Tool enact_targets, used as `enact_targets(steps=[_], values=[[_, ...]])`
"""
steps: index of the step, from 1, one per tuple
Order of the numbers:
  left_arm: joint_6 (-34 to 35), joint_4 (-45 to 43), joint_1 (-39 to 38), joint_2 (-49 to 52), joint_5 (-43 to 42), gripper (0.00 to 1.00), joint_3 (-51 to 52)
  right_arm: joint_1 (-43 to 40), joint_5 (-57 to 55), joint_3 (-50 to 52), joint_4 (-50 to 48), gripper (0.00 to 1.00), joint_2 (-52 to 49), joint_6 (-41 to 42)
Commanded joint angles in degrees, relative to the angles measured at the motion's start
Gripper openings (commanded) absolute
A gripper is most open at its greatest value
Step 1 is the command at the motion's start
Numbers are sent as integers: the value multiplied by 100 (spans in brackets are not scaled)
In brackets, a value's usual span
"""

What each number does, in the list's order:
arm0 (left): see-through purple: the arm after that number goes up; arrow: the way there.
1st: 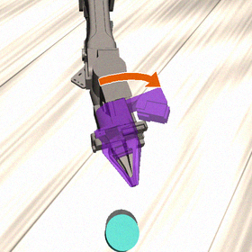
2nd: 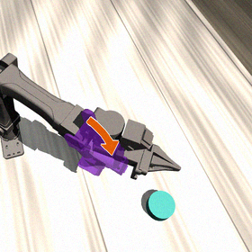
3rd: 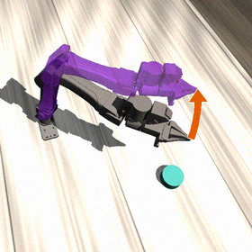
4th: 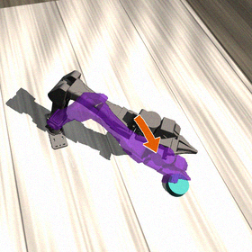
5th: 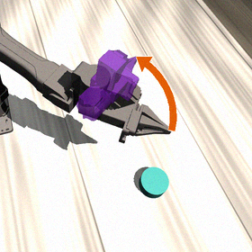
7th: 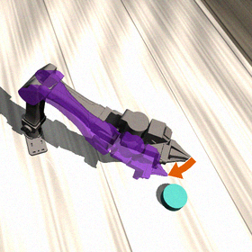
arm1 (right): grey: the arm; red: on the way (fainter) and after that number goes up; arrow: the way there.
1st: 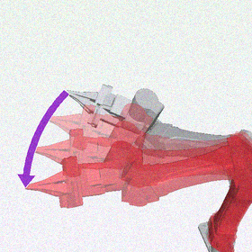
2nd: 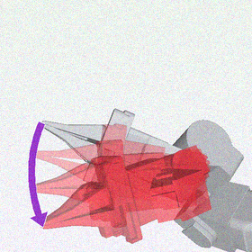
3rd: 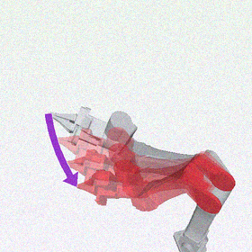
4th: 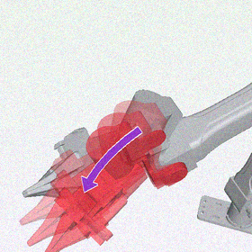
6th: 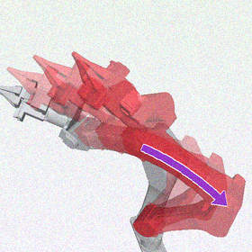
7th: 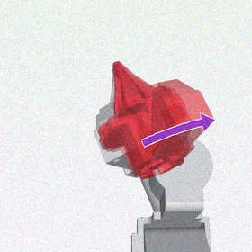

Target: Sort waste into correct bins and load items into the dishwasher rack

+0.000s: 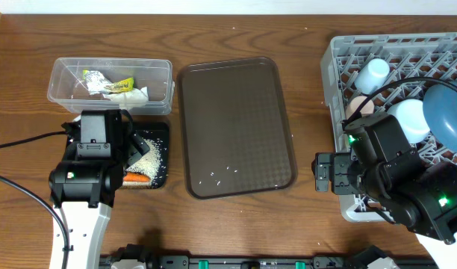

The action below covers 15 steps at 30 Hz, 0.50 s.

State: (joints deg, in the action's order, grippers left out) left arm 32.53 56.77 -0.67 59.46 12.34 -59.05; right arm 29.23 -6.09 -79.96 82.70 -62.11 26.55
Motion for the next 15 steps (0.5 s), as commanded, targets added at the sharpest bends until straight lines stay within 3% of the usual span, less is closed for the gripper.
enact_targets(steps=[1, 11, 15], values=[[-37, 17, -7, 9, 13, 98, 7, 37, -125, 17, 2, 99, 7, 63], [-37, 20, -7, 9, 13, 98, 7, 42, -363, 232, -59, 99, 9, 50], [-37, 20, -7, 9, 13, 98, 7, -35, -378, 732, -669, 99, 205, -348]])
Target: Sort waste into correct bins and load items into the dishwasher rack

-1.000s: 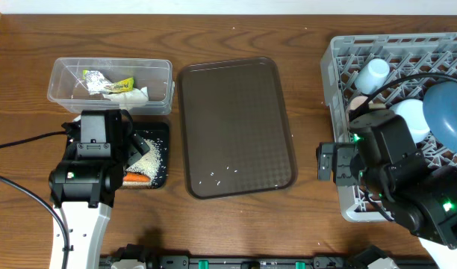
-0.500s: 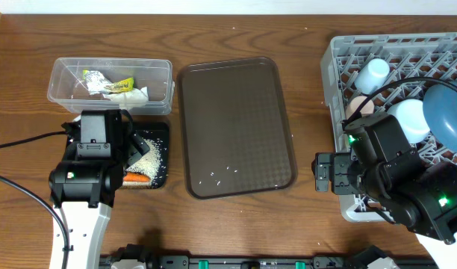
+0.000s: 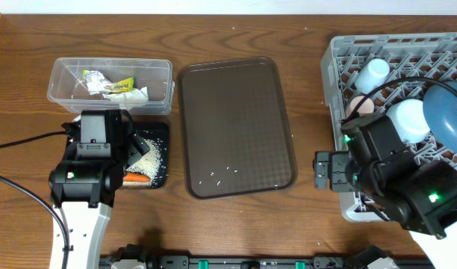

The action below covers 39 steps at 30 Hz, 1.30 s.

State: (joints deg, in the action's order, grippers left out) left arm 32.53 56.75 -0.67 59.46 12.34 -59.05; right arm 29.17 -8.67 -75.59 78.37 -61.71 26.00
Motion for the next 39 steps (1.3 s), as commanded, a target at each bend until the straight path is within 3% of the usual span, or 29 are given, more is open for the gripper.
enact_targets(steps=[1, 6, 13, 22, 30, 39], values=[[-37, 20, -7, 9, 13, 98, 7, -83, -107, 527, -540, 99, 295, -485], [-37, 20, -7, 9, 13, 98, 7, -575, 385, 1906, -2120, 99, 1029, -1016], [-37, 22, -7, 9, 13, 98, 7, -1915, 2330, 4221, -4671, 99, 2468, -2151], [-37, 20, -7, 9, 13, 98, 7, -2658, 2553, 6446, -6780, 99, 4129, -1683], [-37, 20, -7, 9, 13, 98, 7, -2966, 1845, 7532, -7512, 99, 5069, -560], [-37, 20, -7, 9, 13, 98, 7, -3318, 1445, 7528, -7455, 99, 5416, -872]])
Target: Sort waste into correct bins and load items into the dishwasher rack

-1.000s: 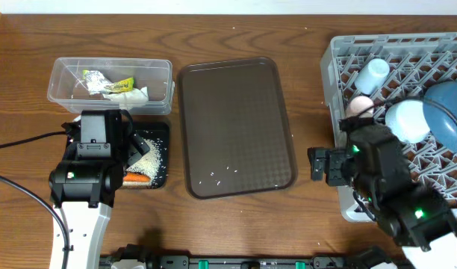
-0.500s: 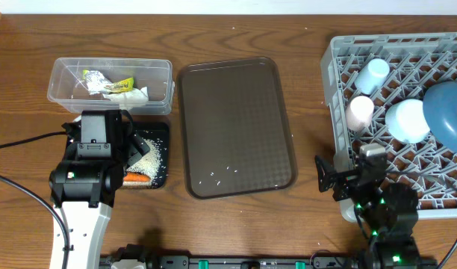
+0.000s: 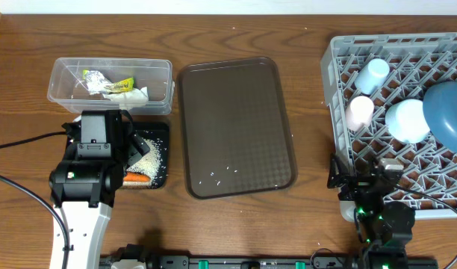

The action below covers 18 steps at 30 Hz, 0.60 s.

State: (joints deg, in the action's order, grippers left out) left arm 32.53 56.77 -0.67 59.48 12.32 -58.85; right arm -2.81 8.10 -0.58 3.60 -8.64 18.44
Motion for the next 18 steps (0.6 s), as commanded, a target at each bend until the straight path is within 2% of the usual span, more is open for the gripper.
enact_targets(steps=[1, 9, 18], values=[[-37, 20, -7, 7, 15, 98, -13, -146, -234, 26, 22, 99, 149, -269], [-37, 20, -7, 7, 15, 98, -13, -223, -232, 26, 28, 99, 822, -1867], [-37, 20, -7, 7, 15, 98, -13, -286, -308, 26, 37, 99, 837, -1917]])
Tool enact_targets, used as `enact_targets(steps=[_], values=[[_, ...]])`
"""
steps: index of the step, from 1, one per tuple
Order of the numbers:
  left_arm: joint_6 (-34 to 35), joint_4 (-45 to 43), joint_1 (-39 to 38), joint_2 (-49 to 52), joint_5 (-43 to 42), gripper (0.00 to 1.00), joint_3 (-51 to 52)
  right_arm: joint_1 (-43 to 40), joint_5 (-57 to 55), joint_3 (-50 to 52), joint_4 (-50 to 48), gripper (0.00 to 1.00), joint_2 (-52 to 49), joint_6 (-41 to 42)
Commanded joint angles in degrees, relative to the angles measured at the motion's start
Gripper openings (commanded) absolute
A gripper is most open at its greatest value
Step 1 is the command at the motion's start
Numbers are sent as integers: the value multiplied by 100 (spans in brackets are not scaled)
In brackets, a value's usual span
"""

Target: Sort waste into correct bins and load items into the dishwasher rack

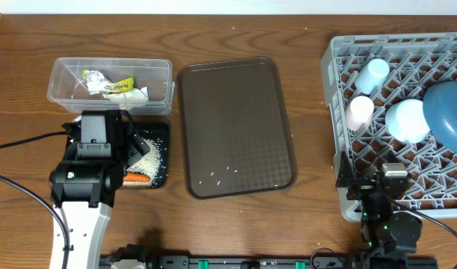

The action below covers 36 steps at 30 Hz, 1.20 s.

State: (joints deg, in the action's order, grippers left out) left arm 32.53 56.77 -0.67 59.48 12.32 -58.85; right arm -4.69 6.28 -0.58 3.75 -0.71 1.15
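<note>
The grey dishwasher rack (340, 90) at the right holds a pale cup (374, 73), a pinkish cup (361, 112), a light blue cup (408, 119) and a blue bowl (446, 108). A clear bin (64, 71) at the back left holds wrappers (113, 86). In front of it, a black tray (163, 131) holds rice and a carrot piece (137, 178). My left gripper (131, 149) hangs over that tray, its fingers mostly hidden under the wrist. My right gripper (346, 181) sits low at the rack's front left corner, its jaws too small to read.
A large brown serving tray (236, 97) lies in the middle of the wooden table, with a few white crumbs (221, 174) near its front edge. The rack runs past the right edge of the view.
My right arm has settled slightly further right and toward the table's front edge. The left arm, bins, tray and rack contents are unchanged.
My right arm first stood large over the rack's front left part, covering the pinkish cup, and stayed there at the second moment. Later it had drawn back to the table's front edge, leaving all the rack items uncovered. The left arm stayed over the black tray throughout.
</note>
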Motion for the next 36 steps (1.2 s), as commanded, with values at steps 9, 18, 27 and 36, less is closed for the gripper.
enact_targets(steps=[9, 18, 27, 36], values=[[-37, 20, -7, 7, 15, 98, -13, -96, -175, 26, 28, 99, 44, -188], [-37, 17, -7, 7, 15, 98, -13, -92, -70, 26, 11, 99, 44, -188], [-37, 17, -7, 7, 15, 98, -13, -92, -70, 26, 9, 99, 44, -188], [-39, 20, -7, 7, 15, 98, -13, -92, -70, 26, 9, 99, 44, -188]])
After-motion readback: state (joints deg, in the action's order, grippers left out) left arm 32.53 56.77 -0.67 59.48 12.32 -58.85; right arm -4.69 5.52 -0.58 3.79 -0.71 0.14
